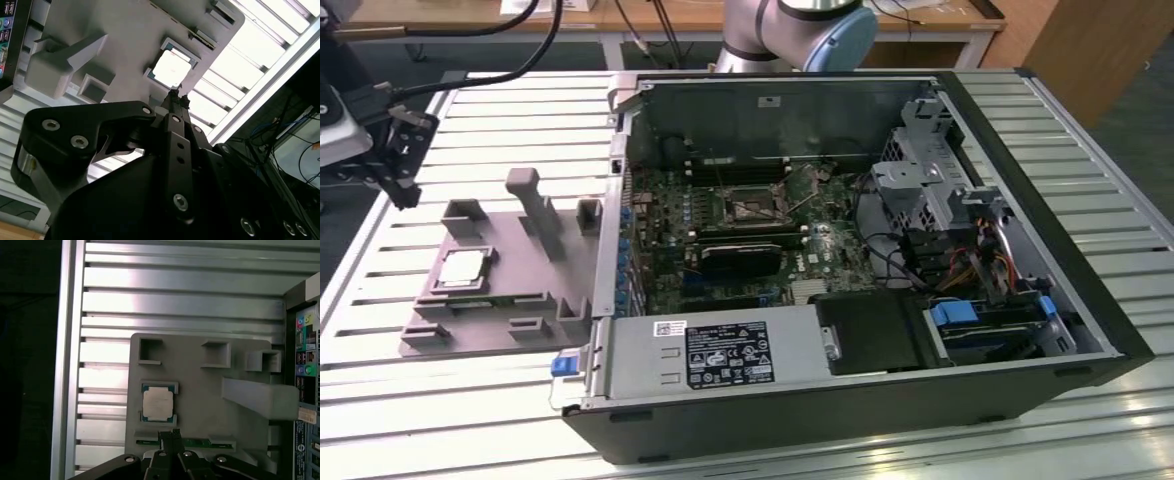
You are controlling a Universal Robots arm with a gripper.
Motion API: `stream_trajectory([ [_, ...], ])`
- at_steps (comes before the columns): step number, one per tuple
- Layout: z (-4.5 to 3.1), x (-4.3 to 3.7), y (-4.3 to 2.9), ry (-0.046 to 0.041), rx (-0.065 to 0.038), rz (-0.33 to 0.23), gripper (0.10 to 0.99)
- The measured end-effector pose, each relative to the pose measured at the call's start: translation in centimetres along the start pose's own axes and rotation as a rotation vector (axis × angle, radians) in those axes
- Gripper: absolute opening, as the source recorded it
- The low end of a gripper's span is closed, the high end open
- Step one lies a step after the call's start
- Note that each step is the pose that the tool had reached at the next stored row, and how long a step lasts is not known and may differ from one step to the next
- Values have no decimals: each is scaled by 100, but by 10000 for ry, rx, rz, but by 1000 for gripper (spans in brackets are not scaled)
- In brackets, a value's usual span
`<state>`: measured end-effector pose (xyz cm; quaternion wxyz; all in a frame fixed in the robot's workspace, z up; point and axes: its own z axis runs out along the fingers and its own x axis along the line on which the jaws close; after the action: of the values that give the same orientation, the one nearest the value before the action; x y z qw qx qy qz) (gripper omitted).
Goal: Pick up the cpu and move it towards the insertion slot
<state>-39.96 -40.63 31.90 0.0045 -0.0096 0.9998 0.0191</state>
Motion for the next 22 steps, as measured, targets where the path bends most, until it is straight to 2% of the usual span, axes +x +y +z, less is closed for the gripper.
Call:
stream_trajectory([
  [22, 400, 50, -15, -27, 0, -1, 102],
])
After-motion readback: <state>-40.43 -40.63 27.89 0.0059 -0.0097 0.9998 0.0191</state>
